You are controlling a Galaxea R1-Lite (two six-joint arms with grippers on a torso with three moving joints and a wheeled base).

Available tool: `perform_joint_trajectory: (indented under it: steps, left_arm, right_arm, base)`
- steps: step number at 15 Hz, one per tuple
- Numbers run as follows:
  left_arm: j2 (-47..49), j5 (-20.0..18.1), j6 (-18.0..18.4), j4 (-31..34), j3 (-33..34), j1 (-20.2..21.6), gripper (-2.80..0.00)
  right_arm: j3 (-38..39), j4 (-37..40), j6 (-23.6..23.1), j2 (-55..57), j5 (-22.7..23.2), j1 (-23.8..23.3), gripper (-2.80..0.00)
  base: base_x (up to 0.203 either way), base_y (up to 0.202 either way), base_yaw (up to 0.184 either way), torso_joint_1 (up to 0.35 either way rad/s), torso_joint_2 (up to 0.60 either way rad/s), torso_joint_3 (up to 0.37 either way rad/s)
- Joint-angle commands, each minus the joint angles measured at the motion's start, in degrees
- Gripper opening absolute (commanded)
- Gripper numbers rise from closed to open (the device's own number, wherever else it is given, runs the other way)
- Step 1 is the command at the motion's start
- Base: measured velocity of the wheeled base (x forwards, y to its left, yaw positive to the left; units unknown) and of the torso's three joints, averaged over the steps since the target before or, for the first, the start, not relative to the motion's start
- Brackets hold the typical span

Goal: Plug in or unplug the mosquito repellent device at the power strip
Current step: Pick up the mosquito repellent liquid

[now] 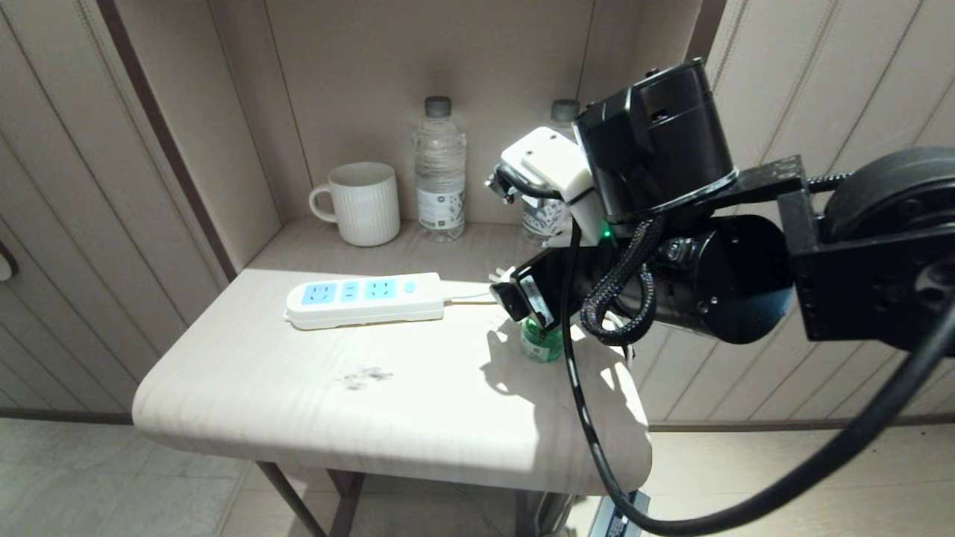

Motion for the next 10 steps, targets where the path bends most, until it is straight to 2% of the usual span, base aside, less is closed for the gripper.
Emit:
perform_joint_trajectory:
  steps: [1,10]
  left_arm:
    - [0.06,-0.02,0.0,-0.01,0.01,0.01,-2.8]
    - [0.06,-0.02,0.0,-0.01,0.01,0.01,-2.8]
  right_arm:
    - [-0.71,-0.05,-0.53,0.75,-0.11,-1.07,0.0]
    - [-4.19,0.39,-0.68,2.94,-0.28,-1.25,0.0]
  base:
    - [0.0,0.0,0.0,0.0,0.0,0.0]
    - [0.0,0.0,0.0,0.0,0.0,0.0]
